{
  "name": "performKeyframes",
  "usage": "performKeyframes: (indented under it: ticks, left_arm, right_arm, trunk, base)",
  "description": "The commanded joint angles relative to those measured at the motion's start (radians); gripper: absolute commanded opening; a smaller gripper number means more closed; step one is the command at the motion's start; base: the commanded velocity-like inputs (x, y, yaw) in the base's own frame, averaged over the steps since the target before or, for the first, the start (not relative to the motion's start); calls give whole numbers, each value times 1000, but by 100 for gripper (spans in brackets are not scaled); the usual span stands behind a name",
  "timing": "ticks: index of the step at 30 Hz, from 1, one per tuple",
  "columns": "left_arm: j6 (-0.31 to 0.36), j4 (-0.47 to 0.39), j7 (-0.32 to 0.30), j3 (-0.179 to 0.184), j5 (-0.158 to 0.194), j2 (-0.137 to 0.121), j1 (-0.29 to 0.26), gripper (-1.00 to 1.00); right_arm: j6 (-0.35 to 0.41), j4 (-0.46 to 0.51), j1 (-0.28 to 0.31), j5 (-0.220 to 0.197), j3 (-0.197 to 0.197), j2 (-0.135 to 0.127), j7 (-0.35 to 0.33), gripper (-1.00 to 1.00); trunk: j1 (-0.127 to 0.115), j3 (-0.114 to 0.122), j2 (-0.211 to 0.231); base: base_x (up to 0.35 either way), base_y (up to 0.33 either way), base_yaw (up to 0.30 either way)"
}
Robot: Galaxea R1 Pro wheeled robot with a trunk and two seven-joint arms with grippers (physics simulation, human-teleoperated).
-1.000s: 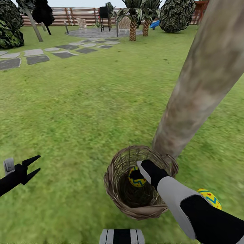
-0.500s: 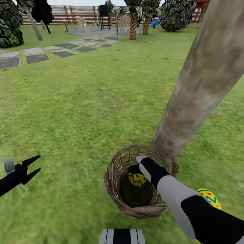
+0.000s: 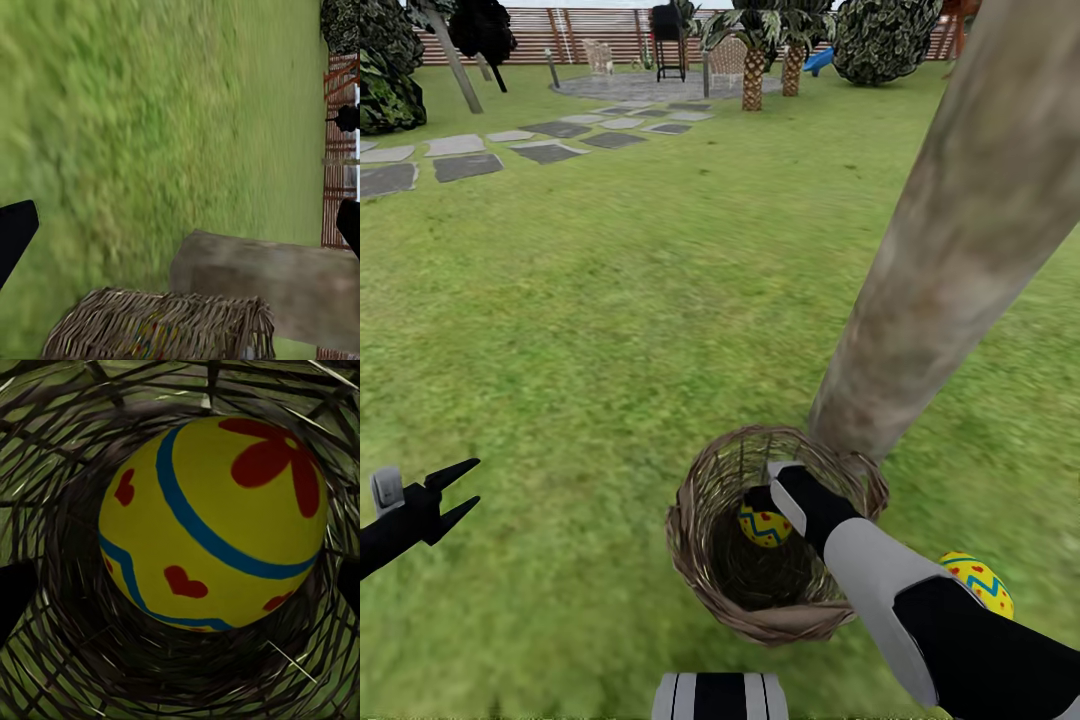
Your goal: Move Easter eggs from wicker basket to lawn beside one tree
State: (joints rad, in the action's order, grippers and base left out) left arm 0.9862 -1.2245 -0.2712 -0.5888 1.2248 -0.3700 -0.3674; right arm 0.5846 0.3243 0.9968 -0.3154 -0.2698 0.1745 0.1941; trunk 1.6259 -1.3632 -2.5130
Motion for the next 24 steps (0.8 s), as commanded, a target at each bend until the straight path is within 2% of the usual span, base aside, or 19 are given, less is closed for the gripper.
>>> performKeyframes:
  ticks: [1,10,18,20,24]
  left_arm:
    - [5,0,-8,-2,-7,-1,-1,100]
    - [5,0,-8,-2,-8,-1,-1,100]
    - [5,0,-8,-1,-7,0,-1,100]
    - [5,0,-8,0,-8,0,-1,100]
    - [5,0,-8,0,-8,0,-1,100]
  right_arm:
    - [3,1,0,-10,-5,0,8,100]
    - [3,4,1,-8,-5,0,10,100]
    - [-1,11,0,-8,-3,0,11,100]
    - [-24,11,1,-8,-3,0,11,100]
    - [-122,4,1,-9,-5,0,17,100]
  trunk:
    - [0,-5,-1]
    - [4,-43,-3]
    - [4,-56,-3]
    - [4,-59,-3]
    - [4,-64,-3]
  base:
    - [0,0,0]
    - [0,0,0]
    - [0,0,0]
    - [0,0,0]
    - [0,0,0]
